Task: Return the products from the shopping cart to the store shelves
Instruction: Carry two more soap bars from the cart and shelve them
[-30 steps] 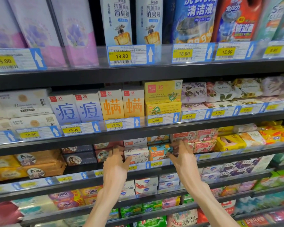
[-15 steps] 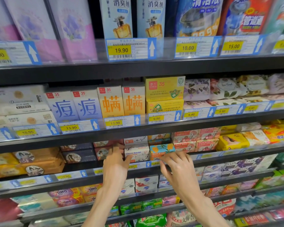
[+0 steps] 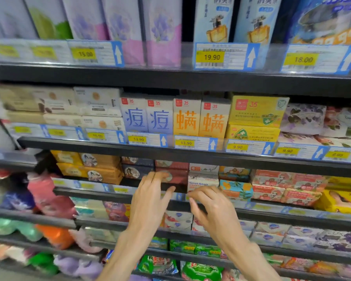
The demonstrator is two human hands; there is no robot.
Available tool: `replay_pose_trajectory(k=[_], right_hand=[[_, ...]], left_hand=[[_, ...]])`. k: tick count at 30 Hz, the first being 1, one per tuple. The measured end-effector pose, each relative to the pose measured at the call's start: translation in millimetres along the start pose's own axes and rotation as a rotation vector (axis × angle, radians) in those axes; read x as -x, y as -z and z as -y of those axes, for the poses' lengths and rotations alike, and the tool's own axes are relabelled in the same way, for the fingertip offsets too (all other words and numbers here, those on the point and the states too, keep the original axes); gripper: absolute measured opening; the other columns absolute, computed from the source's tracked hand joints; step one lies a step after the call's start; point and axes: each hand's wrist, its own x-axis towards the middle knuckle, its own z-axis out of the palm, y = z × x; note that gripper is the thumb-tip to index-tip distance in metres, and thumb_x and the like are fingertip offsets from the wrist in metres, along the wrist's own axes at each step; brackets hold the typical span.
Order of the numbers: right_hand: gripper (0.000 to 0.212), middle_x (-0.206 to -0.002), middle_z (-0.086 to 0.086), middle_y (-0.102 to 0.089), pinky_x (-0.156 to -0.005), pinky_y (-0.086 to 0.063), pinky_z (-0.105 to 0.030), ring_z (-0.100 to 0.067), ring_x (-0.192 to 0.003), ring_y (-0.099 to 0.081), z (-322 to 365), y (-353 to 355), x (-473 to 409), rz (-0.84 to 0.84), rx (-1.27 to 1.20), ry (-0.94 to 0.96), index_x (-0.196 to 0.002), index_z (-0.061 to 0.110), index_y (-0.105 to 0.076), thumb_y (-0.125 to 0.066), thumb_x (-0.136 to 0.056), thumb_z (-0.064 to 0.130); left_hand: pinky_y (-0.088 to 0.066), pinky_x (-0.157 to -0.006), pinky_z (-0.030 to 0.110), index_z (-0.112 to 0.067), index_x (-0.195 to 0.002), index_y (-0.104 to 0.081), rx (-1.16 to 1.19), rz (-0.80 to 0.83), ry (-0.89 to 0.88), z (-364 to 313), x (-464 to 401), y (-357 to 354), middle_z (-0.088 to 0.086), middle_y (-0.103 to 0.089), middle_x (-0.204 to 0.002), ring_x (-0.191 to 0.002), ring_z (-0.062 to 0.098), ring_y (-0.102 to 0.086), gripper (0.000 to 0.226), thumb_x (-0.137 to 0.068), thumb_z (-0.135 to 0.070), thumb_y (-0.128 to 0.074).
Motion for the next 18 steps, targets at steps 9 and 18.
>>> replay_pose_trajectory(k=[9,18], right_hand=[[0.029,-0.114,0.008,-0.071,-0.085,-0.055,-0.033,-0.016,-0.104,-0.067,129,-83,-50,0.333,-0.318,0.394,-0.118,0.025,-0.067,-0.063,-0.092,0.038],[0.044,-0.106,0.002,-0.072,-0.076,-0.057,-0.033,-0.022,-0.096,-0.068,352,-153,-42,0.52,-0.481,0.825,-0.12,0.021,-0.066,-0.066,-0.083,0.045]], left_hand=[[-0.043,-0.107,0.037,-0.024,-0.126,-0.061,-0.34,-0.217,0.262,120,128,109,-0.007,-0.06,-0.13,-0.128,0.02,-0.051,0.046,-0.088,-0.049,-0.064],[-0.043,-0.106,0.038,-0.024,-0.131,-0.06,-0.565,-0.364,0.671,214,300,250,-0.005,-0.061,-0.132,-0.126,0.021,-0.054,0.063,-0.091,-0.069,-0.04]])
